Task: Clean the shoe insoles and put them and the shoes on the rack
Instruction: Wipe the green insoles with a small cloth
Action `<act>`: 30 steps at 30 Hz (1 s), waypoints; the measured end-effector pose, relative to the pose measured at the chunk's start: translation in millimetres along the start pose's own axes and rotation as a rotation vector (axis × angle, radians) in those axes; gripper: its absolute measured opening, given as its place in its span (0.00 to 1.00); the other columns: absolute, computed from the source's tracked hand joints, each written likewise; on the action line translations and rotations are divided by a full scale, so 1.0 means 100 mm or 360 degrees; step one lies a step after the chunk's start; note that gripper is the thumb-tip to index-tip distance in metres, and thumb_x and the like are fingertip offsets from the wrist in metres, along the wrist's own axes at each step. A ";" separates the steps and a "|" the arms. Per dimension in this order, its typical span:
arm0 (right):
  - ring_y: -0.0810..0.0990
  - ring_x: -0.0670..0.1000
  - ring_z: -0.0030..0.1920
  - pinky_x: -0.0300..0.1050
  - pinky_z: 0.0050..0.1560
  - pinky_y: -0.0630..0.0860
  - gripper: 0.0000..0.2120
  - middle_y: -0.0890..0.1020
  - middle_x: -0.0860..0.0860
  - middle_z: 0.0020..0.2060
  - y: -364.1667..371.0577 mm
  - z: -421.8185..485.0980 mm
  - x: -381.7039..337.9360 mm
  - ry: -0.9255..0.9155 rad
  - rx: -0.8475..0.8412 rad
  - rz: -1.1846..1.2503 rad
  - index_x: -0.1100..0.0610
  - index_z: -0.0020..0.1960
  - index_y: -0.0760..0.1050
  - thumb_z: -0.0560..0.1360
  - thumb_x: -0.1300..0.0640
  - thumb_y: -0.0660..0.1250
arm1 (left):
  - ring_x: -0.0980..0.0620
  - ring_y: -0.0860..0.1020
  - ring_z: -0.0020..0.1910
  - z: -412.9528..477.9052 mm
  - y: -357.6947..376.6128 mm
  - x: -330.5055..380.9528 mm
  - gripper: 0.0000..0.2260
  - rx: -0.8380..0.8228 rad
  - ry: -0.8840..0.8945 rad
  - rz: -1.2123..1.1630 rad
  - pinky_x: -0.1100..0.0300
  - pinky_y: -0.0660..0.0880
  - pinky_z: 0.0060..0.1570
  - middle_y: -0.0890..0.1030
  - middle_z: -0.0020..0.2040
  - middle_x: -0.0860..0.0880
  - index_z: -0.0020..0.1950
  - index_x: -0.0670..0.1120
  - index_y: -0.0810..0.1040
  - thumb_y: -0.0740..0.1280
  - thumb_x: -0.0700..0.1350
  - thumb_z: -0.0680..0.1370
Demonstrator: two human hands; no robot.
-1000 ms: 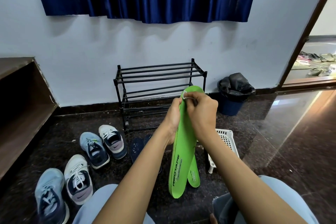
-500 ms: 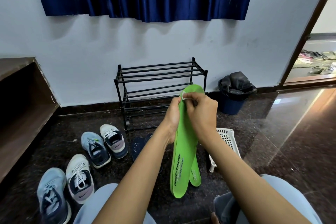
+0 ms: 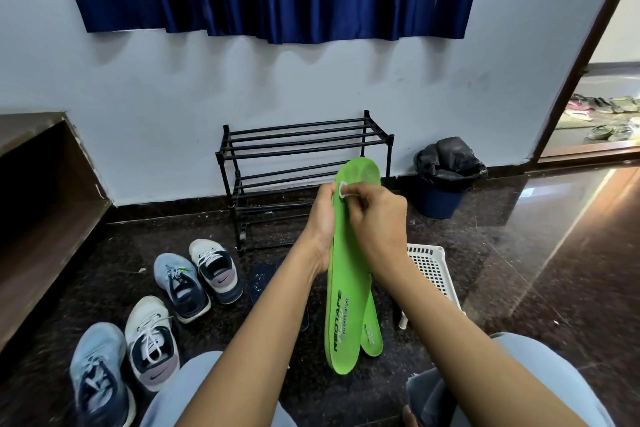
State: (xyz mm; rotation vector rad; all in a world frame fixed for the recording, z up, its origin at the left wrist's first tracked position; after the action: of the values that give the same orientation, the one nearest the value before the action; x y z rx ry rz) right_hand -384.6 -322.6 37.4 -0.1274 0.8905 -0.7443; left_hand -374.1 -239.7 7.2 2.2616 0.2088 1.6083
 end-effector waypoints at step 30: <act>0.83 0.55 0.39 0.49 0.44 0.78 0.05 0.85 0.53 0.40 0.03 -0.05 0.03 -0.0134 -0.0105 -0.0147 0.57 0.44 0.83 0.72 0.63 0.68 | 0.52 0.78 0.26 0.03 -0.03 0.04 0.30 0.0007 0.0113 -0.0020 0.61 0.71 0.33 0.79 0.28 0.48 0.30 0.47 0.82 0.49 0.57 0.81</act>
State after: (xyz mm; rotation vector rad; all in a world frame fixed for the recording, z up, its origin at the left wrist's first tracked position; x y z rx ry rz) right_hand -385.7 -321.3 31.6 -0.2577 0.8332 -0.7900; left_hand -369.2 -236.7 8.9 2.2040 0.2444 1.6846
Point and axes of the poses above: each hand's wrist, its own z-axis towards the middle knuckle, its own y-axis out of the palm, x = y × z, the point moved 5 cm from there along z, towards the middle knuckle
